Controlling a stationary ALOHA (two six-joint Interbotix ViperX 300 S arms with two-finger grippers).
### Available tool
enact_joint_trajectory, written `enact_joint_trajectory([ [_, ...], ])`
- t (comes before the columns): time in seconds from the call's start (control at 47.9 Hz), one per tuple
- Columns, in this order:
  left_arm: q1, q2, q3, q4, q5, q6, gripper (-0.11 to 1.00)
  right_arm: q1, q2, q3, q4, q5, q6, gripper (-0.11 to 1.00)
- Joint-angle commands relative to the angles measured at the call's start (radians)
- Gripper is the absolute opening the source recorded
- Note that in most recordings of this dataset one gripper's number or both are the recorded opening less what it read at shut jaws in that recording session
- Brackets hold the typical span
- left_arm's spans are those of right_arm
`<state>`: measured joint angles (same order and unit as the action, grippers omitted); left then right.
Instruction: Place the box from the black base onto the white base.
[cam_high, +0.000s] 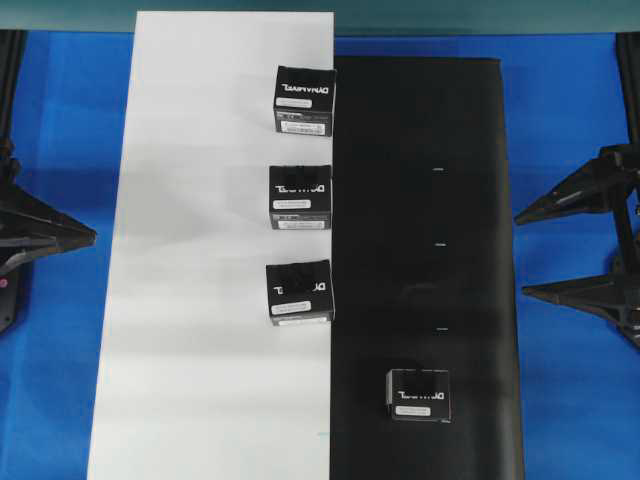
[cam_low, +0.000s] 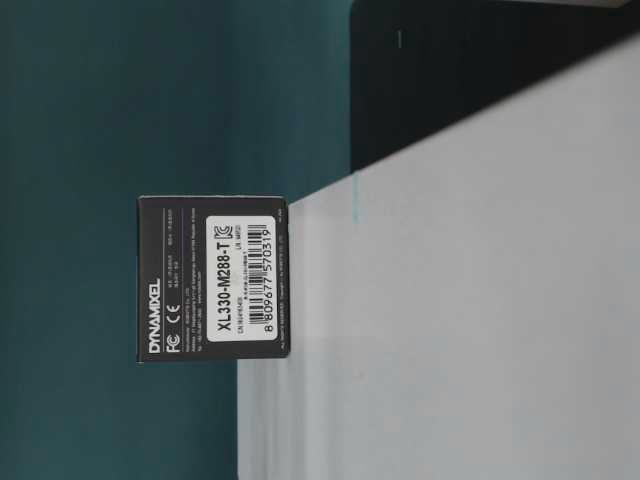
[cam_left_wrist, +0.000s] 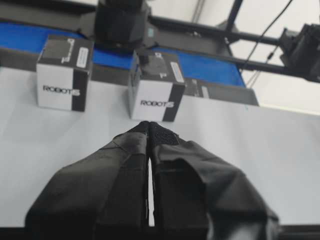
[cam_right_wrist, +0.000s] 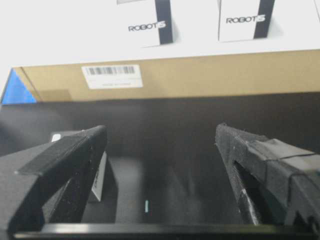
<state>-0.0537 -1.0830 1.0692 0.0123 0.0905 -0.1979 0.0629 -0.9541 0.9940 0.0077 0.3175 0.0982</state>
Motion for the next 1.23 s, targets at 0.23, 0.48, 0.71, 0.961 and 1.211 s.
enact_joint_trajectory([
  [0.23, -0.003, 0.009, -0.011, 0.003, -0.005, 0.002, 0.00, -0.002, -0.002, 0.008, 0.002, -0.015, 0.002, 0.99],
  [0.48, -0.003, 0.011, -0.011, 0.003, -0.005, 0.009, 0.00, 0.000, -0.002, 0.009, 0.002, -0.015, 0.002, 0.99],
  [0.71, -0.003, 0.011, -0.011, 0.003, -0.006, 0.011, 0.00, 0.000, -0.023, 0.012, 0.002, -0.017, 0.002, 0.99],
  [0.961, -0.003, 0.011, -0.011, 0.003, -0.011, 0.011, 0.00, 0.000, -0.043, 0.018, 0.002, -0.012, 0.002, 0.99],
  [1.211, -0.002, 0.009, -0.012, 0.003, -0.012, 0.011, 0.00, -0.002, -0.051, 0.023, 0.002, -0.011, 0.002, 0.99],
])
